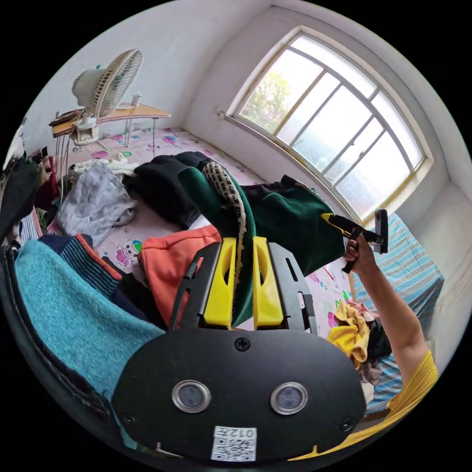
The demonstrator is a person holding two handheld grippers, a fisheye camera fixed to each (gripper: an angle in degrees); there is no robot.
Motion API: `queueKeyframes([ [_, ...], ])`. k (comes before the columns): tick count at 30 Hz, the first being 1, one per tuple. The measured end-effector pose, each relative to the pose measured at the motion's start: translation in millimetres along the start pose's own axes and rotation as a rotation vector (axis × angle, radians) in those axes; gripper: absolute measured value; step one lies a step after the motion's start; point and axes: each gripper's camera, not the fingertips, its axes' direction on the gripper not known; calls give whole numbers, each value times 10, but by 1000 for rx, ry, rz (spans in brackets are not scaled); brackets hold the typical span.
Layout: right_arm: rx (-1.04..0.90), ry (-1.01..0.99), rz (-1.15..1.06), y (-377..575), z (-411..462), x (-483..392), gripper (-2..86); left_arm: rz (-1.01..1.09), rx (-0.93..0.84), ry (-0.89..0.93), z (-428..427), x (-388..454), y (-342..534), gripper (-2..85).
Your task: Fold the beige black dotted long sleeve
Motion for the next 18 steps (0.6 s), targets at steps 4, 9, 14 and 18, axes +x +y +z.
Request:
queueKeyframes([
  [4,-24,-15,-28,-281,532,-24,15,-38,21,-44,46,-46,62,65],
  [9,-45,-47,-17,-393,1084,97,20,-31,5,-128,116,81,214,55],
  [14,-107,37,-12,-397,1470,315,30,-53,-136,-359,349,269,254,36],
  [18,-35,367,14,-303,1451,469,19,-90,63,-551,118,531,406,17],
])
